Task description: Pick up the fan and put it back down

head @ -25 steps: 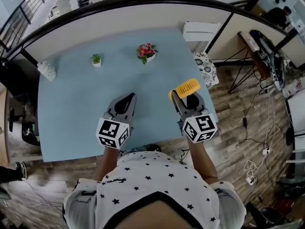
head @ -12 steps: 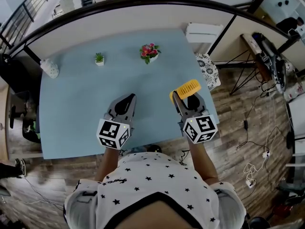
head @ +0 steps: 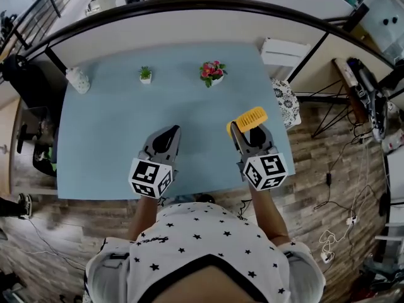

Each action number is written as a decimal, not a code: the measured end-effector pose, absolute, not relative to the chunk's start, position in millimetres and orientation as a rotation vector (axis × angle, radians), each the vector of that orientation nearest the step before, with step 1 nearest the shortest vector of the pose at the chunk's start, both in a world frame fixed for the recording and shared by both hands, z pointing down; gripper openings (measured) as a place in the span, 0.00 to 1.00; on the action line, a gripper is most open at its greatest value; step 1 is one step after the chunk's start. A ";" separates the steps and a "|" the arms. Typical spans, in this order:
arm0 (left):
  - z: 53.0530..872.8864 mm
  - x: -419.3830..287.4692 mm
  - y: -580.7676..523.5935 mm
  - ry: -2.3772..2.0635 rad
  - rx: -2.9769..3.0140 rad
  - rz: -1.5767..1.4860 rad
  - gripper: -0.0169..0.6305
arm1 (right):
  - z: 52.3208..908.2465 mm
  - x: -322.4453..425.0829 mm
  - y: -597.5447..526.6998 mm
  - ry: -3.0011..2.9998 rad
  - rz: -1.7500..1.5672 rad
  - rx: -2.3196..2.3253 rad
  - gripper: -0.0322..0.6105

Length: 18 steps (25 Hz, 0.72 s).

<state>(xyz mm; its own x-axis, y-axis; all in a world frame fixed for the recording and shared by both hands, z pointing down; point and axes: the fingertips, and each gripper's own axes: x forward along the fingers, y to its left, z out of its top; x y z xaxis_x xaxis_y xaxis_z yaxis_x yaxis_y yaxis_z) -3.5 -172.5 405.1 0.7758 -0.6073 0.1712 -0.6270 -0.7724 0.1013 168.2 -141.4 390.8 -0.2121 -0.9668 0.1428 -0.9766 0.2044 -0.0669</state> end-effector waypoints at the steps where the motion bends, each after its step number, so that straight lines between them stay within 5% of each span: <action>1: 405.5 -6.8 -173.2 -1.001 2.808 0.196 0.07 | 391.9 166.4 -144.0 -2.389 0.221 1.917 0.32; 18: 415.4 -51.0 -188.0 -1.244 2.690 0.236 0.07 | 435.7 144.3 -191.0 -2.447 0.269 1.763 0.32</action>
